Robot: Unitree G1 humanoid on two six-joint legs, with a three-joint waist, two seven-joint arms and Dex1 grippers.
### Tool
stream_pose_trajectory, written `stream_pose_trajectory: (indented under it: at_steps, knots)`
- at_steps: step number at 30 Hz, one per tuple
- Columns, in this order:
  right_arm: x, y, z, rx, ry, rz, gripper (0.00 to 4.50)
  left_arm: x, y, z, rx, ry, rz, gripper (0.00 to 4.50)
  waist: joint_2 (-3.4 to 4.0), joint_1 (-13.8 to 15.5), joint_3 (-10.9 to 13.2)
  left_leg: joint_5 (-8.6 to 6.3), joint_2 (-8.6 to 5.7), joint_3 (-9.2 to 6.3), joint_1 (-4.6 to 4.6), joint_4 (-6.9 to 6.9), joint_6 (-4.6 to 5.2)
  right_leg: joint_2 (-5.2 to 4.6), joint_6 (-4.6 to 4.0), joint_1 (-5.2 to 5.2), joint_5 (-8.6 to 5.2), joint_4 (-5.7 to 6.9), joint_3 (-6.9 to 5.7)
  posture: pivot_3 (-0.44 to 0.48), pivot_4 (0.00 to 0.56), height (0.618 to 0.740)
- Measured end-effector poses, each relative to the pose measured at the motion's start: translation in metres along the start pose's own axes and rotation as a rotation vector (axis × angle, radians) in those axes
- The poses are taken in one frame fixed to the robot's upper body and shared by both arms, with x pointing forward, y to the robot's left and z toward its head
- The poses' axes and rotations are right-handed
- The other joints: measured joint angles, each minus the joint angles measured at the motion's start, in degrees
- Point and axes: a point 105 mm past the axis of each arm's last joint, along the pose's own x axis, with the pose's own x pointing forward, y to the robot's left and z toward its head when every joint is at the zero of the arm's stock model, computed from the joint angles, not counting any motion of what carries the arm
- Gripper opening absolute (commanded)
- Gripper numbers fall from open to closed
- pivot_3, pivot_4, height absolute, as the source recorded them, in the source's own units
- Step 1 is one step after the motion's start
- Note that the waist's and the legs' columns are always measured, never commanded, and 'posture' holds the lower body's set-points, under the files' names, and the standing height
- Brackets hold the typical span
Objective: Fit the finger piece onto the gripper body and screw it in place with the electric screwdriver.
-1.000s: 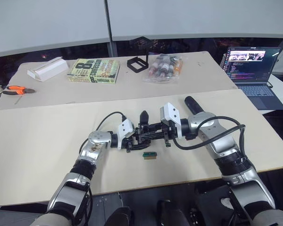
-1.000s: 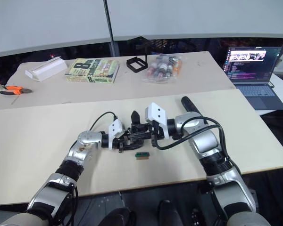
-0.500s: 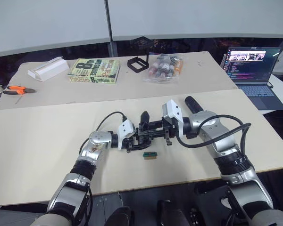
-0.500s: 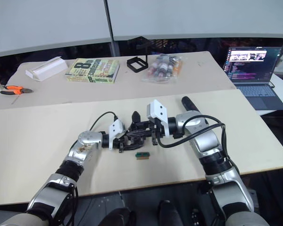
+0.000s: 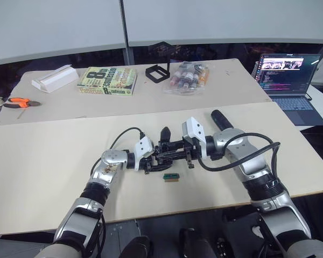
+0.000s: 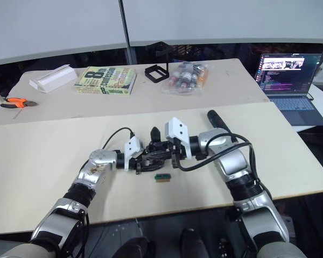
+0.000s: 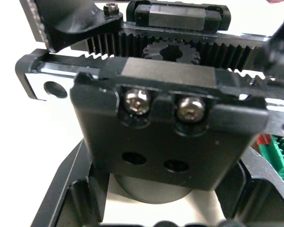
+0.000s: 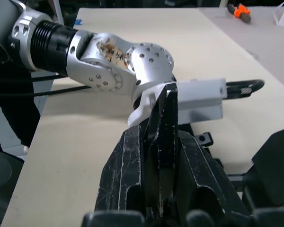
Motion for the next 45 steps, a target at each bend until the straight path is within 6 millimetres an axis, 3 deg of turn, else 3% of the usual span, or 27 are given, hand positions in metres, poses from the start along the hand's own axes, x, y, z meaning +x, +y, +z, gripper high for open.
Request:
stream_pose_trajectory:
  at_steps: [29, 45]
  knots:
    - [-0.001, -0.006, -0.002, -0.016, 0.108, 0.043, 0.39, 0.000, -0.001, -0.001, 0.000, -0.003, 0.018, 2.36, 0.01, 0.0, -0.1, 0.00, 0.00, 0.00, 0.07, 0.00, 0.00, -0.01, 0.00, 0.05, 0.00, 0.01, -0.01, 0.000, 0.150, 0.740]
    - [0.009, -0.018, -0.015, 0.111, 0.100, 0.062, 0.39, -0.004, -0.001, -0.013, -0.049, 0.028, 0.048, 2.36, -0.03, -0.5, -1.4, -0.05, 0.05, 0.06, 0.71, -0.27, 0.00, 0.01, -0.05, 0.38, 0.02, 0.05, -0.03, 0.000, 0.150, 0.740]
